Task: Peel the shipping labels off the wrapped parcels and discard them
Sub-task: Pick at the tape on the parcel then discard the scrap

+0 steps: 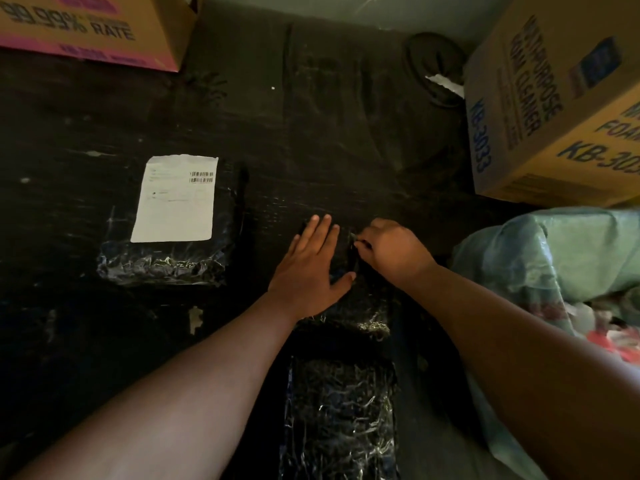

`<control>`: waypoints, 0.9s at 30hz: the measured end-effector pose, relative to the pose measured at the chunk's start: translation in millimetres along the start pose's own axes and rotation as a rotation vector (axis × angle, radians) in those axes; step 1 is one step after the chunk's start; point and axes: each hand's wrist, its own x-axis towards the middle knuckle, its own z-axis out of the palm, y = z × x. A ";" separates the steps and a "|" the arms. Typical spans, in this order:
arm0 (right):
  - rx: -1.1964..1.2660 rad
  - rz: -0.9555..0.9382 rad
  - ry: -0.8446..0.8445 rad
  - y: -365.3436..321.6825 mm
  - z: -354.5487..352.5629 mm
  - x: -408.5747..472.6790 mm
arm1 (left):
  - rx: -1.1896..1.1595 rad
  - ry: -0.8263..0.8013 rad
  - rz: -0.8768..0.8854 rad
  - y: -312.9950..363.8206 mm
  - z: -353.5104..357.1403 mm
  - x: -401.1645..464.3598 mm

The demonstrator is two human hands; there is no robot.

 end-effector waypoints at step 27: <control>0.009 0.004 -0.001 -1.3 -2.1 6.2 | 0.003 0.015 0.010 2.0 0.0 0.1</control>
